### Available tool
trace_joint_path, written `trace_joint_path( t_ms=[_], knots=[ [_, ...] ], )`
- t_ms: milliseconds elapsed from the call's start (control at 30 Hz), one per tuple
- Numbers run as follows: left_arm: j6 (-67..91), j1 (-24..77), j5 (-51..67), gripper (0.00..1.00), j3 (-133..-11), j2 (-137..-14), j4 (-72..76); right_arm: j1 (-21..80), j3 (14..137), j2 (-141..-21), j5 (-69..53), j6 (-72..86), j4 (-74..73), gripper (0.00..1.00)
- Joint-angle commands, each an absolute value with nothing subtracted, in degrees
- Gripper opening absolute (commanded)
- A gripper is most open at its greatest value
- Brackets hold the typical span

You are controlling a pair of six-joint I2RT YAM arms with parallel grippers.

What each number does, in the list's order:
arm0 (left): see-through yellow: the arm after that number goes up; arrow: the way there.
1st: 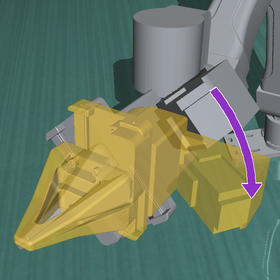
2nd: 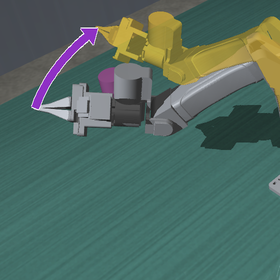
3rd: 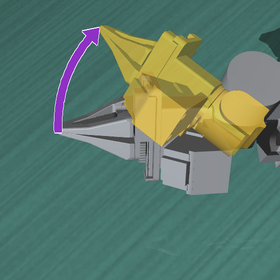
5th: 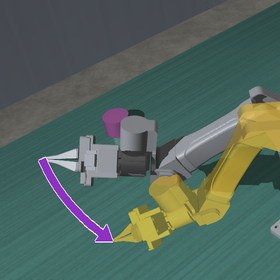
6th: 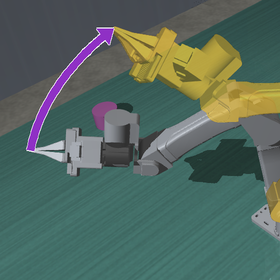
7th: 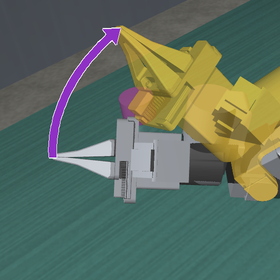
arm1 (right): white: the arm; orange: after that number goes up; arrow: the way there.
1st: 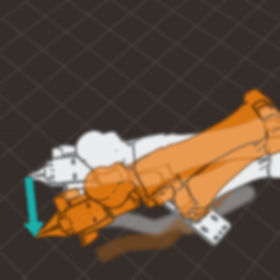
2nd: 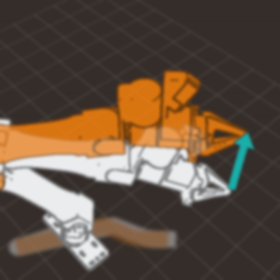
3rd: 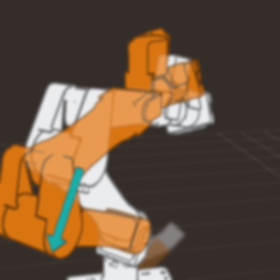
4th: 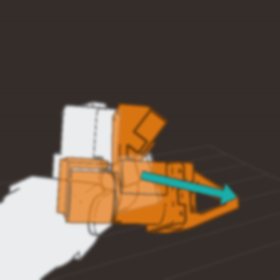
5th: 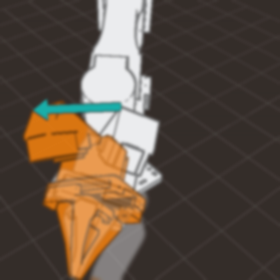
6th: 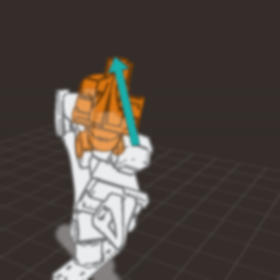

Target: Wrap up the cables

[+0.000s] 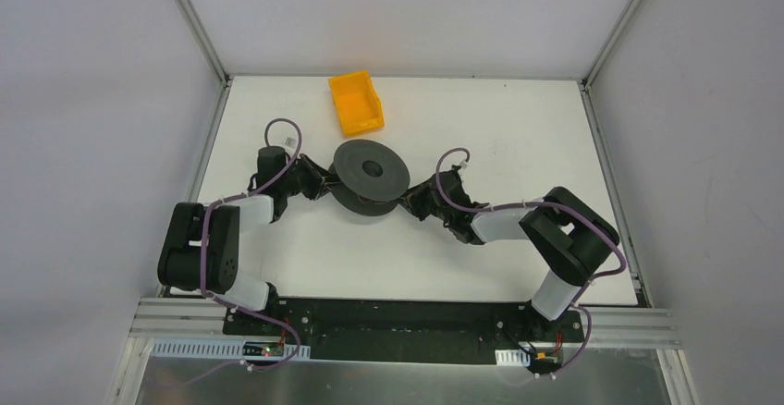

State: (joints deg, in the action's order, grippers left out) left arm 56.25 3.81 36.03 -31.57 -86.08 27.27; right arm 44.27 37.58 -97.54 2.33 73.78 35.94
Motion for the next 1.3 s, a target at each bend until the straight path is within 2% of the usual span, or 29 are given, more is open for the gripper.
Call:
trace_joint_path(
  t_ms=[0, 433, 1100, 1267],
  knots=[
    [58.97, 6.55, 27.87, 0.00, -28.52, -82.74, 32.70, 46.40, 39.51, -97.87, 9.38, 80.60, 40.81, 0.00],
    [63.78, 14.08, 17.83, 0.00, -23.79, -80.73, 38.50, 50.62, 39.36, -99.98, 18.86, 85.45, 42.55, 0.00],
    [61.50, 14.24, 19.22, 0.00, -24.18, -83.83, 40.20, 50.34, 41.62, -101.03, 18.74, 86.54, 38.43, 0.00],
    [62.24, 14.32, 20.65, 0.00, -22.87, -85.66, 44.81, 50.78, 43.17, -101.25, 19.29, 87.34, 37.17, 0.00]
  ],
)
